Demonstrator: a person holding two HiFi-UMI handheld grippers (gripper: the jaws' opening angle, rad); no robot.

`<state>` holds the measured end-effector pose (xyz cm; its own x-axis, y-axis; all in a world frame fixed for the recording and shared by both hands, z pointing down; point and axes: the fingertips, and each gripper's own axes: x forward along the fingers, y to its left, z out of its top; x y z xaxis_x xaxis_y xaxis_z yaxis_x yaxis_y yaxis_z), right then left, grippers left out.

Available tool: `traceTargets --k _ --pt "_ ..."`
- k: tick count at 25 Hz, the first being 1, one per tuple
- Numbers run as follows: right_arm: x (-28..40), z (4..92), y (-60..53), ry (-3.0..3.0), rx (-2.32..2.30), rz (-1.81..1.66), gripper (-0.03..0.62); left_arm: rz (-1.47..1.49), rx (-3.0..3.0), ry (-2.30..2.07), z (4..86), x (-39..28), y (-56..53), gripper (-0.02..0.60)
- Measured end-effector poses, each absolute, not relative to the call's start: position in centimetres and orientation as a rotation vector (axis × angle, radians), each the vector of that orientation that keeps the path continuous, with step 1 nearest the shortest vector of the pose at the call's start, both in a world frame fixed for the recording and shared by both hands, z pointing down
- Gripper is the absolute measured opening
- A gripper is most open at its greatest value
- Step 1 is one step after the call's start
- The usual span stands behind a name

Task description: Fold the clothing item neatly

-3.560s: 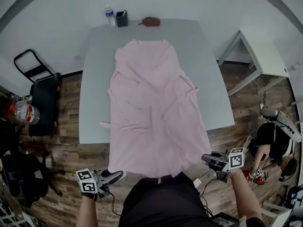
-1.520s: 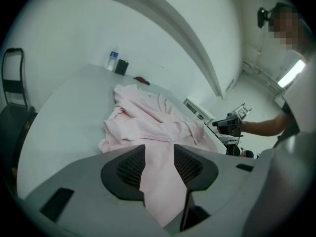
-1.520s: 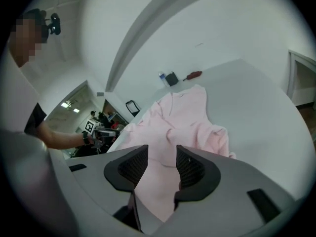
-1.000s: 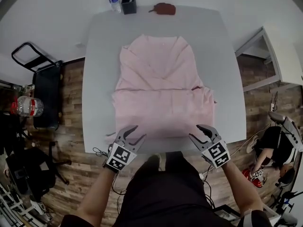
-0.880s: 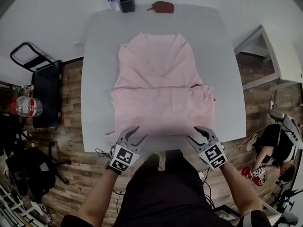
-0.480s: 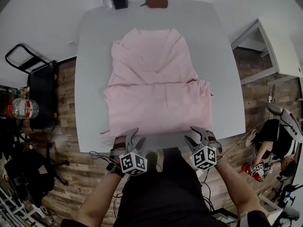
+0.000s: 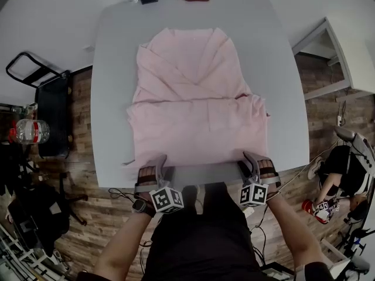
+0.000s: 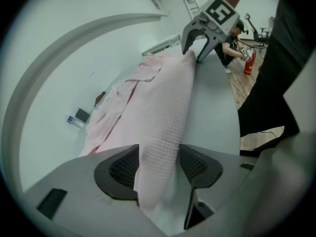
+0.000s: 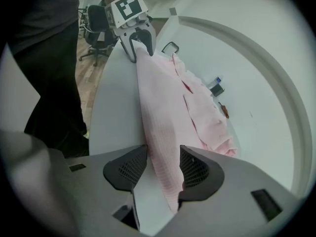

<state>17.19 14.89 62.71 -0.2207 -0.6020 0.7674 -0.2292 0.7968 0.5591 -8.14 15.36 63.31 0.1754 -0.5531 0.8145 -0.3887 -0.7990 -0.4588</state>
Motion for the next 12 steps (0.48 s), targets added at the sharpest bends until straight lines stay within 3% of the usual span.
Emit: traceTargets --k 9,10,11,12 --pt "17.1 62.9 12.5 -1.771 0.640 -0.436 0.173 -1.734 -2.279 0.851 63.6 -8.0 14.8 0.223" --pt "17.0 62.9 12.6 -1.767 0.625 -0.433 0.145 -1.741 -2.277 0.845 63.8 -8.1 14.8 0.153" --pt "16.8 62.9 12.6 -1.767 0.611 -0.426 0.075 -1.750 -2.281 0.840 63.9 -8.2 14.8 0.041" --pt "16.7 62.9 12.6 -1.770 0.598 -0.415 0.053 -1.766 -2.298 0.831 64.0 -8.2 14.7 0.035"
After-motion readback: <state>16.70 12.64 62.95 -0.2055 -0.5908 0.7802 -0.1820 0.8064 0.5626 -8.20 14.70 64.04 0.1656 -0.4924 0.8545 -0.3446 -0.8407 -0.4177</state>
